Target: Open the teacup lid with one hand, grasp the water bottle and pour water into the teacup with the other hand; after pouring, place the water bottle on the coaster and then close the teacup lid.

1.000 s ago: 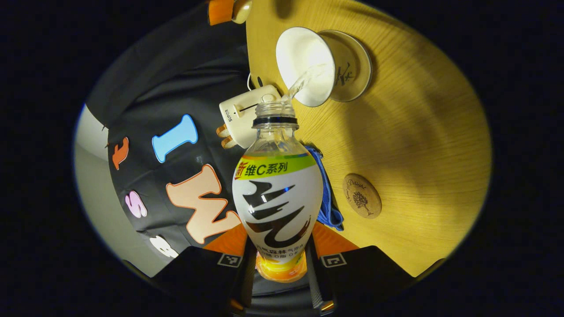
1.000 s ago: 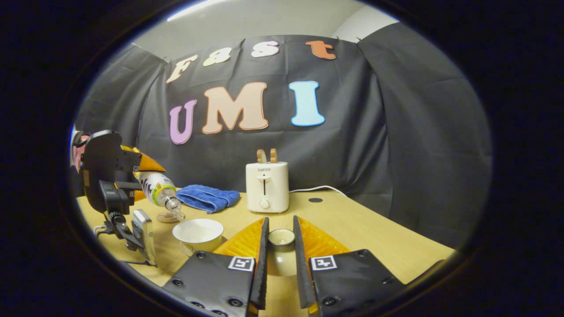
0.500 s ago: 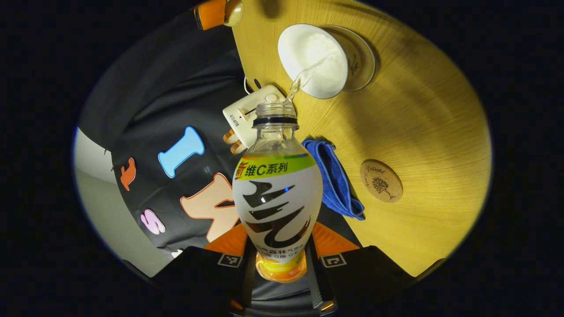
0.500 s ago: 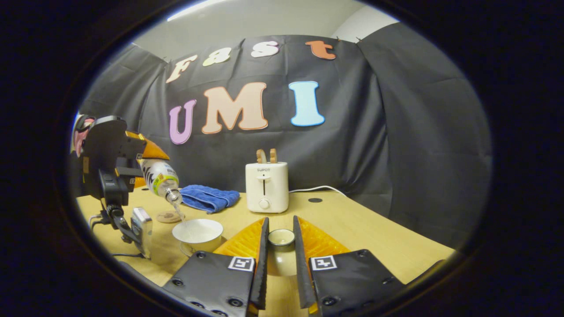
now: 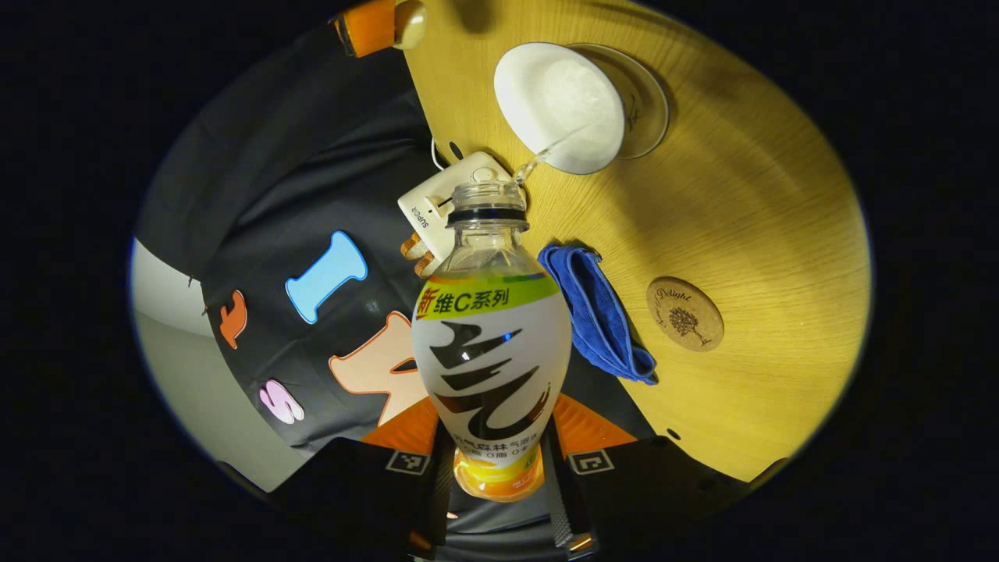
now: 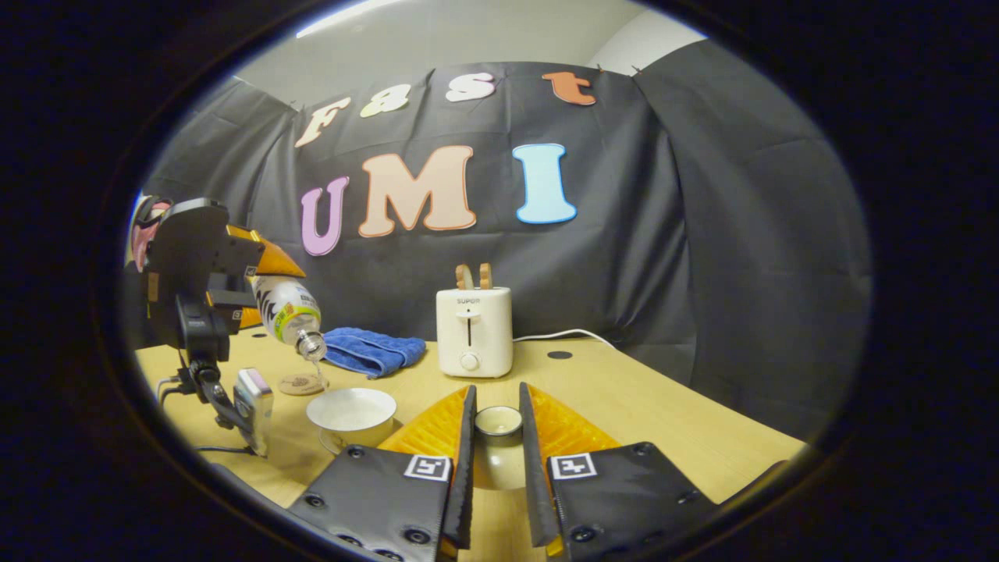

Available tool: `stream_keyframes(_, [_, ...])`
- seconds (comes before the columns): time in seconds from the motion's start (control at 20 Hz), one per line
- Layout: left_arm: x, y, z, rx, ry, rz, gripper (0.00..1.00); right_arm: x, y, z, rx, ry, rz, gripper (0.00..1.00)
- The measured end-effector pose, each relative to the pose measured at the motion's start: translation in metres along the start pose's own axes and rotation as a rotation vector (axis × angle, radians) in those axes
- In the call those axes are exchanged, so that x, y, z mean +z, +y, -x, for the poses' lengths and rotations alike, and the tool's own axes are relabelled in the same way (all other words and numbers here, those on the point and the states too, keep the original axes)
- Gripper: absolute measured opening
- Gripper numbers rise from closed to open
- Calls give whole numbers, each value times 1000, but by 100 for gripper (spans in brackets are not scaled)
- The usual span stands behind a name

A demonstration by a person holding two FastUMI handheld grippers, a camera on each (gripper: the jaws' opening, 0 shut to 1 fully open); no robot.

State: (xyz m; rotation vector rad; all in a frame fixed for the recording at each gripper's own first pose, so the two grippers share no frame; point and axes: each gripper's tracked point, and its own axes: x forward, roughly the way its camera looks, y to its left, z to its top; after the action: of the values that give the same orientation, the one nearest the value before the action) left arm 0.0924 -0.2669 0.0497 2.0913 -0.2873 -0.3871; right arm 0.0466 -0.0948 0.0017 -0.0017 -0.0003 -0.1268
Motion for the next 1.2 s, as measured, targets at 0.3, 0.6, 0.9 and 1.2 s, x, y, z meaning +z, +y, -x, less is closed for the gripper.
stream_keyframes(0.3, [9, -33, 5, -100, -42, 492, 47, -1, 1, 1, 8, 1, 0, 31])
stream_keyframes(0.6, [14, -43, -6, -131, -57, 1118, 48, 0, 2, 0, 14, 0, -1, 31])
stream_keyframes(0.9, [8, -39, -22, -58, -82, 1723, 48, 0, 3, 1, 14, -1, 0, 31])
stream_keyframes(1.2, [8, -55, -35, -16, -111, 2033, 48, 0, 2, 0, 14, -1, 0, 31])
